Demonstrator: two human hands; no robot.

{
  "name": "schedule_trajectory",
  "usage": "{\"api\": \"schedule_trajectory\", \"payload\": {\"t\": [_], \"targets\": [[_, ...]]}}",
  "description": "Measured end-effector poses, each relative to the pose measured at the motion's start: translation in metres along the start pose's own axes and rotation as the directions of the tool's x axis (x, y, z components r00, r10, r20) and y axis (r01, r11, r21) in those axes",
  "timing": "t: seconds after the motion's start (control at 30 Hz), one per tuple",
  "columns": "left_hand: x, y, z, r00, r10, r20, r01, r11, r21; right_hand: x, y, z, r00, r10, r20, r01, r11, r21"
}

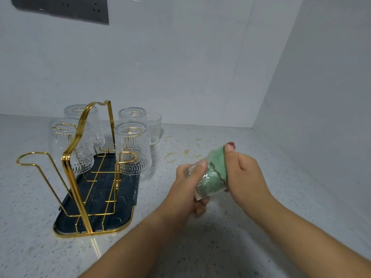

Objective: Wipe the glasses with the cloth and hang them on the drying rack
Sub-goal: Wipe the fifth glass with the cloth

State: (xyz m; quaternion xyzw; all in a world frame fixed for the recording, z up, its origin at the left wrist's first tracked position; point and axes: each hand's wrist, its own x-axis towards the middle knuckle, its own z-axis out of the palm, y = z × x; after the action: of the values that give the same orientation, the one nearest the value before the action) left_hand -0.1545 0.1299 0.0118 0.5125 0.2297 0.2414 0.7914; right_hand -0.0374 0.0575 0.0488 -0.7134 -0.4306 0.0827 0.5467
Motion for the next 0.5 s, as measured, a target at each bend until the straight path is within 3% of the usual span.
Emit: {"api": "schedule_trajectory", "payload": {"t": [0.07, 0.13, 0.2, 0.23, 0.27, 0.33, 0.37, 0.43, 0.5], "targets": [[-0.001, -0.006, 0.0, 0.967, 0.25, -0.038, -0.238, 0.951, 0.197, 0.007, 0.001, 0.001, 0.985, 0.171, 0.023, -0.172, 0.982, 0.08], [-0.003, -0.01, -0.004, 0.898, 0.438, -0.032, -0.395, 0.837, 0.378, 0.01, 0.001, 0.004, 0.968, 0.247, 0.038, -0.249, 0.961, 0.116], [-0.006, -0.007, -0.003, 0.858, 0.509, -0.073, -0.43, 0.788, 0.44, 0.009, -0.003, 0.005, 0.971, 0.233, 0.05, -0.237, 0.963, 0.124], [-0.005, -0.004, -0.001, 0.87, 0.48, -0.114, -0.404, 0.826, 0.393, 0.007, -0.005, 0.005, 0.98, 0.195, 0.049, -0.2, 0.973, 0.119], [-0.004, -0.001, 0.002, 0.907, 0.388, -0.165, -0.328, 0.895, 0.303, 0.004, -0.006, 0.006, 0.989, 0.141, 0.04, -0.144, 0.984, 0.105], [0.003, 0.001, -0.001, 0.984, 0.056, -0.168, -0.056, 0.998, 0.007, -0.002, -0.002, 0.011, 1.0, -0.002, 0.019, 0.001, 1.0, 0.027], [0.004, 0.001, -0.006, 0.99, -0.111, -0.085, 0.098, 0.984, -0.148, -0.006, 0.002, 0.014, 0.996, -0.082, 0.027, 0.083, 0.996, -0.032], [0.007, 0.006, -0.014, 0.925, -0.362, 0.114, 0.379, 0.86, -0.341, -0.012, 0.01, 0.017, 0.969, -0.231, 0.088, 0.243, 0.955, -0.171], [0.006, 0.006, -0.018, 0.872, -0.442, 0.209, 0.489, 0.795, -0.359, -0.013, 0.014, 0.013, 0.944, -0.292, 0.153, 0.321, 0.919, -0.229]]}}
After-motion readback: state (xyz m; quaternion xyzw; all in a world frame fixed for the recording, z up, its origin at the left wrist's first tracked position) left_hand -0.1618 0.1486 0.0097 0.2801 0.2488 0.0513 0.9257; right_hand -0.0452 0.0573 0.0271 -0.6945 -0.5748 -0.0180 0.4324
